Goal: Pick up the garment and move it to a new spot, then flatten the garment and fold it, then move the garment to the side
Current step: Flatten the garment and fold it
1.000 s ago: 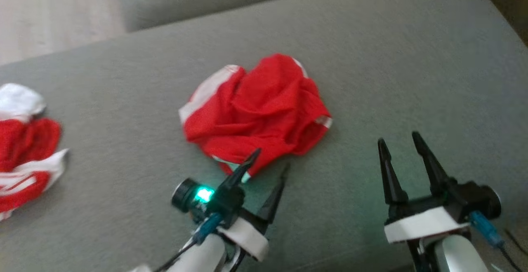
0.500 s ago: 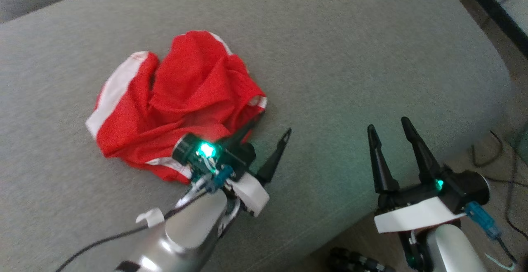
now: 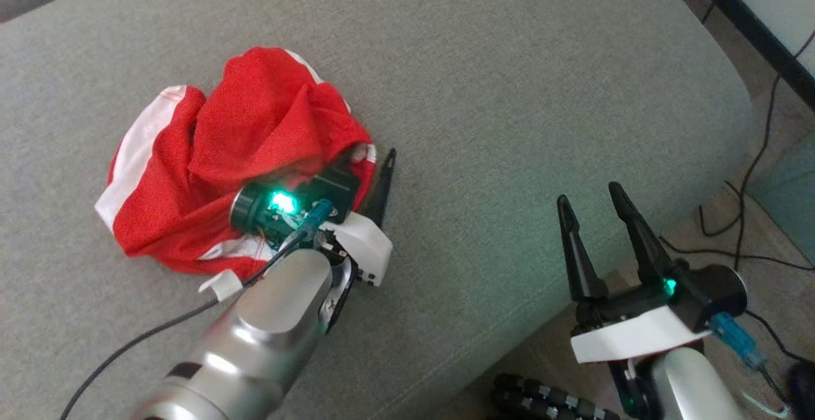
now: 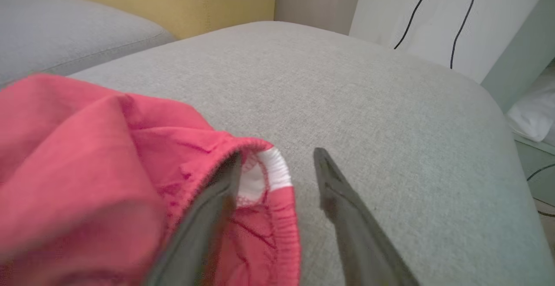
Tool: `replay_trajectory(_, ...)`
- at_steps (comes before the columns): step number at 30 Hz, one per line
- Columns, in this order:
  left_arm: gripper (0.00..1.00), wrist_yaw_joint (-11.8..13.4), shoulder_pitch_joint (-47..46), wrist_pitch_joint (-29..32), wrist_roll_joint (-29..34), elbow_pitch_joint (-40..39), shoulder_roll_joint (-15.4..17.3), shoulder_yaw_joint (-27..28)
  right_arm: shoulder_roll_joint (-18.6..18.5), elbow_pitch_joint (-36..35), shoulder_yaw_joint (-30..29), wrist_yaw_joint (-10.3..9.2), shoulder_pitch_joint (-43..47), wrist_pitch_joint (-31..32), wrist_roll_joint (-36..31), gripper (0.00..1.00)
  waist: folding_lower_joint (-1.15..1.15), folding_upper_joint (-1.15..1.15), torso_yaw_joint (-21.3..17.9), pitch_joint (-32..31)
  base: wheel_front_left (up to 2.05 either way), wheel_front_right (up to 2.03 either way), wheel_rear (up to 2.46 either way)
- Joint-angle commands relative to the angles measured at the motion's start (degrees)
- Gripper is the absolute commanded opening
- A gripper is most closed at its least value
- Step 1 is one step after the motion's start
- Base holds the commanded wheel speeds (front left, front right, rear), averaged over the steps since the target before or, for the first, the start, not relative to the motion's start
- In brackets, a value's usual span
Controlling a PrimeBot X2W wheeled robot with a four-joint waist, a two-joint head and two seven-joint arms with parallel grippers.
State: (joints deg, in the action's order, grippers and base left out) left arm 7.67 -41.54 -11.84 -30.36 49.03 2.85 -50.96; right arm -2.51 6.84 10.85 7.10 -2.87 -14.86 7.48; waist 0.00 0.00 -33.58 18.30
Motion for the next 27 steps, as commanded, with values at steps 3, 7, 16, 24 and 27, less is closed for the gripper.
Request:
replay_trajectory(3, 0.0, -0.8, -3.5, -1.9, -3.6, -3.7, 0.0, -2.3, -0.4, -1.7, 0.8, 0.39, 0.1, -0.1, -1.0, 1.0, 0.0, 0.0, 0.3, -2.3, 0.0, 0.0, 0.0)
replay_trajectory(7, 0.0, -3.4, -5.6, -2.8, -7.9, -10.8, 0.0, -4.3, -0.4, -1.0, 0.7, 0.39, 0.7, -0.1, -2.0, 1.0, 0.0, 0.0, 2.0, -5.7, 0.0, 0.0, 0.0)
replay_trajectory(16, 0.0, -4.8, -14.7, -3.1, -14.4, -25.5, 0.0, -0.8, -0.4, -0.5, -2.3, 0.39, 3.0, -0.1, -5.1, 1.0, 0.0, 0.0, 11.3, -13.2, 0.0, 0.0, 0.0)
replay_trajectory(24, 0.0, -7.1, -11.3, 0.9, -19.2, -29.7, 5.5, 1.1, -0.4, -0.8, -4.0, 0.39, 4.7, -0.1, -6.1, 1.0, 0.0, 0.0, 21.2, -16.1, 0.0, 0.0, 0.0)
replay_trajectory(27, 0.0, -5.8, -4.7, 2.2, -19.9, -31.1, 10.0, 0.1, -0.4, -0.8, -3.8, 0.39, 5.0, -0.1, -5.6, 1.0, 0.0, 0.0, 24.4, -15.0, 0.0, 0.0, 0.0)
